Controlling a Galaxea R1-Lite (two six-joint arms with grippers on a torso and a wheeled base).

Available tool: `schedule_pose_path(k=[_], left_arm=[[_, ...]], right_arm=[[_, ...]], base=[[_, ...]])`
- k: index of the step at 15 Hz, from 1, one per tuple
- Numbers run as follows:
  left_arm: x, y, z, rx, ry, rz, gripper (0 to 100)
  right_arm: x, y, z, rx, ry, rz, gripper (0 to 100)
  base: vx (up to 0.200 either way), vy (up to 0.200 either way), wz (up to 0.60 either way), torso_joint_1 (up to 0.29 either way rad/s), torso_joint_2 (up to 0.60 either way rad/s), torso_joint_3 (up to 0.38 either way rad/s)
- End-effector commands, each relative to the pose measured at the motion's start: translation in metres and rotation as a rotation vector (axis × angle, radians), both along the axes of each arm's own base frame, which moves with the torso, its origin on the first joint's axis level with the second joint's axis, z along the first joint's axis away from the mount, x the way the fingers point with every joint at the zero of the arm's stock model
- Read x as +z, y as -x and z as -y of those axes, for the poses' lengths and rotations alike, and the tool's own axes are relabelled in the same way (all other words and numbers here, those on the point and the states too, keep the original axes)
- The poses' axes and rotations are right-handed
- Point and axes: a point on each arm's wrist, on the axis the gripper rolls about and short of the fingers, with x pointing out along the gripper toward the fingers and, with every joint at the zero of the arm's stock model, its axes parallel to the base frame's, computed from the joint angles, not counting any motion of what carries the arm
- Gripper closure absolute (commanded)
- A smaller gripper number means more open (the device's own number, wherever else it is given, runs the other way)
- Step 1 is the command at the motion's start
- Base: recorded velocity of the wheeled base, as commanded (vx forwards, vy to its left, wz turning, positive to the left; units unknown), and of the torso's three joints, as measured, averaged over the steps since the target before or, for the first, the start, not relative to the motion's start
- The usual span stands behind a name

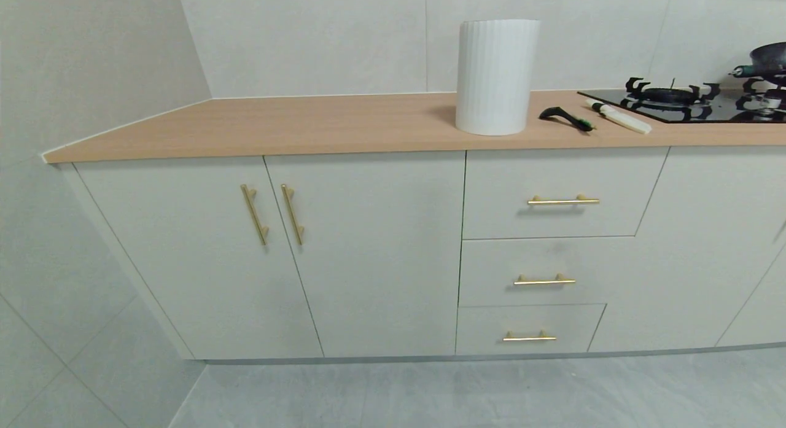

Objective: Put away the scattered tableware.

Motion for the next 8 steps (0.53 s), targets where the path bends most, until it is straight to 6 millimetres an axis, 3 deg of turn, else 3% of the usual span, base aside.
schedule_pose_path(k=[1,3,8], left_arm=[[0.0,-0.0001,0.0,-0.001,0.0,-0.001,0],[0.0,-0.0001,0.0,-0.001,0.0,-0.001,0],[0.0,-0.0001,0.0,-0.001,0.0,-0.001,0]], right_arm=[[0.0,-0.0001,0.0,0.0,0.0,-0.001,0],[0.0,-0.0001,0.0,0.0,0.0,-0.001,0],[0.0001,-0.0002,0.0,0.0,0.002,-0.003,0]], base=[[0.2,0.0,0.0,0.007,0.01,-0.002],[0.2,0.0,0.0,0.002,0.0,0.005],[0.0,0.0,0.0,0.0,0.0,0.0]])
